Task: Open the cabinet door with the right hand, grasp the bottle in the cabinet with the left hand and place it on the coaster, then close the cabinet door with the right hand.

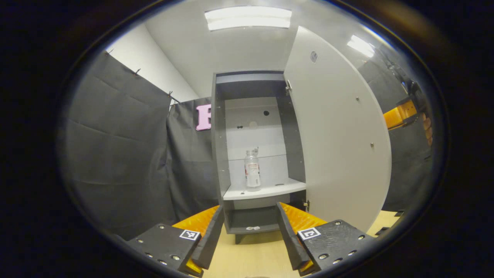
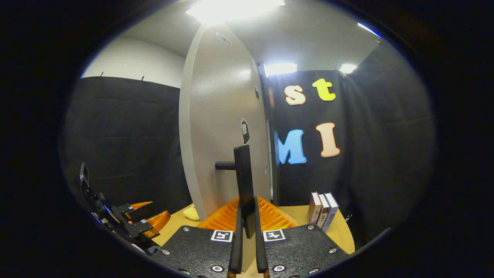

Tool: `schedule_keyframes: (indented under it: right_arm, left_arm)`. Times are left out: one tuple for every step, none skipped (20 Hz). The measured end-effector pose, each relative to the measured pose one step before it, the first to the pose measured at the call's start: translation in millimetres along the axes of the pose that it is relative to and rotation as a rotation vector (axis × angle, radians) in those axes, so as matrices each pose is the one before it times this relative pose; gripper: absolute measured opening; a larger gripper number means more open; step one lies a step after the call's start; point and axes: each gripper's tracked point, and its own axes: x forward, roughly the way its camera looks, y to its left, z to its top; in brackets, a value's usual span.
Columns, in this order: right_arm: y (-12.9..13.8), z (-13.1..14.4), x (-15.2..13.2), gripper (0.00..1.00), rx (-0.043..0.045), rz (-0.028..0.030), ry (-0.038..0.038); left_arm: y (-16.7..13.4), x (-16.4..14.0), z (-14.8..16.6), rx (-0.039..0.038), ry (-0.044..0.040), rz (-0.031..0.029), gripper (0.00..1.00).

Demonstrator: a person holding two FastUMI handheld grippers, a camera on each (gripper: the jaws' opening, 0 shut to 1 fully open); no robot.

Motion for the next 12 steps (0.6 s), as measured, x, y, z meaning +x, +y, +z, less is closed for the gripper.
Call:
schedule_keyframes:
  right_arm:
    - [-0.82,0.71,0.4,0.14,0.00437,-0.0099,-0.00708]
    - [-1.45,0.63,1.05,0.14,-0.00204,-0.00832,-0.00528]
    - [-2.13,0.96,-0.18,0.14,-0.00313,-0.00897,-0.00529]
    - [0.28,0.45,0.28,0.14,0.00383,0.00236,-0.00493]
    - [3.63,0.88,-0.06,0.14,0.01568,0.01248,-0.00527]
    - [4.96,0.95,2.17,0.14,0.01697,0.0142,-0.00936]
    - [2.77,2.65,0.68,0.14,0.01104,0.00729,-0.01899]
    - [0.06,2.31,4.65,0.14,0.00393,0.00424,-0.02151]
    - [-0.27,0.65,2.26,0.14,0.00268,-0.00079,-0.00952]
    - [1.44,-0.37,0.11,0.14,0.00365,0.00227,-0.00005]
    - [0.58,-0.89,-1.1,0.14,0.00354,-0.0004,0.00618]
    - [-2.96,-0.78,-1.55,0.14,-0.00974,-0.01649,0.00364]
  left_arm:
    - [-2.91,0.38,1.63,0.00261,-0.00105,0.00371,0.76]
    - [-2.34,-1.16,0.23,0.00366,-0.00227,0.00439,0.76]
    - [-2.55,0.07,2.39,0.00381,-0.00294,0.00382,0.76]
    - [-1.44,-1.23,2.56,0.00336,-0.00351,0.00168,0.8]
    - [-1.35,0.11,3.52,0.00498,-0.0035,0.00155,0.76]
    - [-2.13,1.17,4.37,0.00566,-0.00427,-0.00031,0.8]
    - [-2.03,2.66,3.97,0.00394,-0.00222,-0.00332,0.78]
    - [-1.49,6.26,2.16,-0.00115,-0.0007,-0.00333,0.76]
    - [-2.52,3.15,2.55,-0.00636,0.00053,-0.00935,0.76]
    - [-1.47,4.14,3.56,-0.00797,0.00014,-0.01026,0.8]
    - [-1.24,8.87,4.18,-0.00699,-0.00124,-0.01206,0.8]
    - [0.29,9.48,2.93,-0.00695,-0.00218,-0.0065,0.76]
